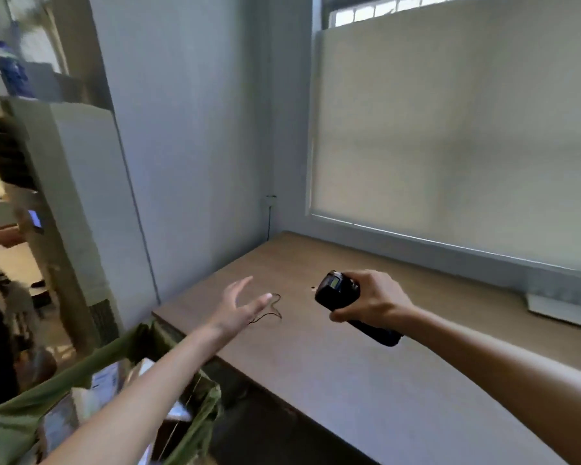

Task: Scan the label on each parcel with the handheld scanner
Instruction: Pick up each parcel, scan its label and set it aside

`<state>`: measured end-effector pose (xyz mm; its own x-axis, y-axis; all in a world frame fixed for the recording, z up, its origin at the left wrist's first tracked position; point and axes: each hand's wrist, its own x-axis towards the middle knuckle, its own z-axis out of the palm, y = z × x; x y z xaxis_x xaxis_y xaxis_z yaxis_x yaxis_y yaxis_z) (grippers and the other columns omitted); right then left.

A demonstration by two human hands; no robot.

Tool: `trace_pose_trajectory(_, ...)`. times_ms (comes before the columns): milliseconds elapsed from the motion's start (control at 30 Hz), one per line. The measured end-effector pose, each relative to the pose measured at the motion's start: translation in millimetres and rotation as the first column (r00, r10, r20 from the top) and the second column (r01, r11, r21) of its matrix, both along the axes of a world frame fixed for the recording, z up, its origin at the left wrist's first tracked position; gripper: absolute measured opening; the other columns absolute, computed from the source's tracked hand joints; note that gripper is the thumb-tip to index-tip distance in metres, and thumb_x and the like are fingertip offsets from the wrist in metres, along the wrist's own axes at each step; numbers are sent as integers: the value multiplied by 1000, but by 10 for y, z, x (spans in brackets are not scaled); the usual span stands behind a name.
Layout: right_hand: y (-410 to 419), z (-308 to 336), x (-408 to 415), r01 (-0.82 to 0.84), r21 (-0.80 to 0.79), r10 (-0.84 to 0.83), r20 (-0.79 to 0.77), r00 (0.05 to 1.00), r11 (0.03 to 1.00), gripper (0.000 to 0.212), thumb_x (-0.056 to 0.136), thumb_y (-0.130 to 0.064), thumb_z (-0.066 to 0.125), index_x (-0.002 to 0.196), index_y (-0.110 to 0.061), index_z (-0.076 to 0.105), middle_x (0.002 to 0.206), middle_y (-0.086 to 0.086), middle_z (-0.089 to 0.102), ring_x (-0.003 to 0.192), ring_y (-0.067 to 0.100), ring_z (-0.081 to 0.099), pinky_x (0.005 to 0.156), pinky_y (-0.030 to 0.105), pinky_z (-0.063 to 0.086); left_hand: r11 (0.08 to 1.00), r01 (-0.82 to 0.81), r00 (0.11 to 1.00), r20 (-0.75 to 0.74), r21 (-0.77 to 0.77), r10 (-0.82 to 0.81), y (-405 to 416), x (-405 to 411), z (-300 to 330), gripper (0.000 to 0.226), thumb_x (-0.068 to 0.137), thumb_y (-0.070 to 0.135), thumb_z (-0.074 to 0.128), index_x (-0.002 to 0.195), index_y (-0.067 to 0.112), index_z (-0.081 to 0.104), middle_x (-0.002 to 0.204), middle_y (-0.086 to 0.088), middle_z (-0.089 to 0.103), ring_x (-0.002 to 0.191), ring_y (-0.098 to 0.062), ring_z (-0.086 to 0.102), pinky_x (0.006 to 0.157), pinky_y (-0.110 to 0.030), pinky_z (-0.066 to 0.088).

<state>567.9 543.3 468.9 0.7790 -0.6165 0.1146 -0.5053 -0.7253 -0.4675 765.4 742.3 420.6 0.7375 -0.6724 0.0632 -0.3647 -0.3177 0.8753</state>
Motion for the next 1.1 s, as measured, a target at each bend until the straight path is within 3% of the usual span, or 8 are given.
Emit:
trace_pose_trajectory(100, -498, 237, -898, 151, 29, -151, 14, 988, 988, 42, 57, -49, 90, 91, -44, 66, 94, -11, 72, 91, 17, 67, 73, 28, 52, 989, 147, 988, 55, -27, -145, -779, -543, 290, 72, 87, 50, 71, 150, 30, 43, 161, -1, 31, 146, -20, 32, 105, -22, 43)
trace_pose_trajectory(233, -1137, 332, -2166, 372, 82, -373, 3, 928, 925, 42, 57, -47, 90, 92, -32, 71, 86, -11, 74, 85, 15, 70, 69, 25, 54, 958, 287, 954, 87, 19, -288, -1821, -1448, 434, 75, 85, 58, 69, 150, 30, 43, 158, 3, 37, 145, -18, 36, 118, -37, 30)
trace_pose_trajectory(400, -1802, 246, -3736, 561, 69, -558, -60, 828, 825, 54, 59, -52, 89, 106, -30, 74, 97, -5, 75, 94, 19, 70, 79, 30, 60, 878, 477, 878, 22, 38, -478, -3154, -2869, 281, 78, 83, 59, 70, 150, 30, 43, 153, 1, 45, 141, -16, 42, 111, -34, 34)
trace_pose_trajectory(500, -2201, 157, -4739, 668, 38, -660, -129, 740, 743, 55, 58, -56, 88, 103, -29, 74, 99, -2, 75, 95, 22, 70, 77, 30, 58, 805, 591, 807, -33, 52, -590, -3913, -3881, 116, 77, 85, 58, 68, 150, 29, 41, 151, -1, 48, 136, -18, 47, 105, -32, 37)
trace_pose_trajectory(633, -2643, 65, -5886, 773, 13, -756, -198, 624, 635, 58, 57, -57, 90, 104, -27, 73, 103, -1, 73, 101, 23, 68, 77, 29, 55, 711, 702, 711, -95, 38, -697, -4627, -5068, -74, 76, 87, 56, 68, 150, 25, 42, 149, -4, 50, 135, -19, 48, 110, -35, 39)
trace_pose_trajectory(733, -2969, -41, -6527, 841, 34, -820, -203, 535, 540, 70, 56, -57, 90, 118, -31, 71, 114, -2, 73, 108, 23, 67, 82, 30, 56, 653, 755, 654, -128, 60, -745, -5065, -5714, -171, 75, 88, 55, 67, 151, 24, 41, 148, -3, 50, 134, -19, 48, 110, -34, 40)
trace_pose_trajectory(967, -3786, -659, -7537, 919, 81, -881, -261, 394, 386, 72, 51, -57, 87, 117, -34, 71, 114, -3, 74, 104, 22, 68, 80, 29, 56, 551, 822, 570, -193, 147, -799, -6280, -6642, -620, 74, 91, 53, 65, 153, 23, 39, 147, -8, 49, 131, -21, 50, 108, -34, 42)
trace_pose_trajectory(1100, -4385, -1014, -7921, 935, 60, -872, -343, 349, 350, 66, 54, -56, 86, 114, -34, 71, 113, -5, 73, 103, 21, 68, 83, 32, 58, 507, 845, 534, -220, 169, -817, -7090, -7053, -1011, 70, 92, 51, 64, 151, 19, 41, 140, -7, 54, 125, -21, 54, 108, -37, 44)
